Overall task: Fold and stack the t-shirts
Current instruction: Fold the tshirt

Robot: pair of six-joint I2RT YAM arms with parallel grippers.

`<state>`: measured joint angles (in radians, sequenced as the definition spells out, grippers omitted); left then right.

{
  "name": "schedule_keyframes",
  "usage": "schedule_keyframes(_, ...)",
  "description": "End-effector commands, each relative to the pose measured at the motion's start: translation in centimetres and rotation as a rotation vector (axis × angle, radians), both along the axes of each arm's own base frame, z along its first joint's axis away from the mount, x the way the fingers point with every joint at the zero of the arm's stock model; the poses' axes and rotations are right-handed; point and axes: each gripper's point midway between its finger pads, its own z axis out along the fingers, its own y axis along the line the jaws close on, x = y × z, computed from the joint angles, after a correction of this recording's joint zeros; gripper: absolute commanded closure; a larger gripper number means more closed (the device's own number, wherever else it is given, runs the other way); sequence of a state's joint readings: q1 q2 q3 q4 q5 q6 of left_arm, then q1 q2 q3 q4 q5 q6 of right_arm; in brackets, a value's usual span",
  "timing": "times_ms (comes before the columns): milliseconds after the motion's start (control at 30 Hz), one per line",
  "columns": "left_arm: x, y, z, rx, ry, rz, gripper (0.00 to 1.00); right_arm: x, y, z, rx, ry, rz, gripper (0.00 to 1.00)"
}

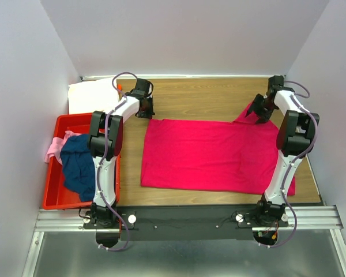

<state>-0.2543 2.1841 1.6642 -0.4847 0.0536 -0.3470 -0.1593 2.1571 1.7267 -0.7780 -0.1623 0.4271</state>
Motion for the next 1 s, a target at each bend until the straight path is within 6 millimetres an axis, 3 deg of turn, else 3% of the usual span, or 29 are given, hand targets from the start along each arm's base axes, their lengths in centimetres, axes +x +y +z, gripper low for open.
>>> schedule_keyframes(0, -1.9, -0.3, -1.4, -0.006, 0.062, -0.027, 1.00, 0.1, -1.2, -1.8, -0.042, 0.017, -0.008, 0.34)
schedule_keyframes(400, -1.3, -0.6, 0.8, -0.027, 0.021, -0.014, 1.00, 0.3, -0.8, -2.7, -0.020, 0.021, -0.008, 0.52)
schedule_keyframes(567, -1.2, -0.9, 2.2, -0.052, -0.001, -0.008, 1.00, -0.2, -0.8, -3.1, -0.019, 0.034, -0.003, 0.66)
schedule_keyframes(700, -0.9, -0.8, 3.4, -0.061, -0.028, 0.008, 1.00, 0.0, -0.8, -2.1, -0.022, 0.013, -0.001, 0.86)
schedule_keyframes(833, -0.8, -0.6, 4.0, -0.070, -0.044, 0.031, 1.00, 0.1, -0.8, -0.8, -0.019, -0.013, -0.007, 0.91)
schedule_keyframes(967, -0.7, -0.8, 5.0, -0.093, -0.070, 0.038, 1.00, 0.4, -0.5, 1.8, -0.013, -0.069, -0.006, 0.93)
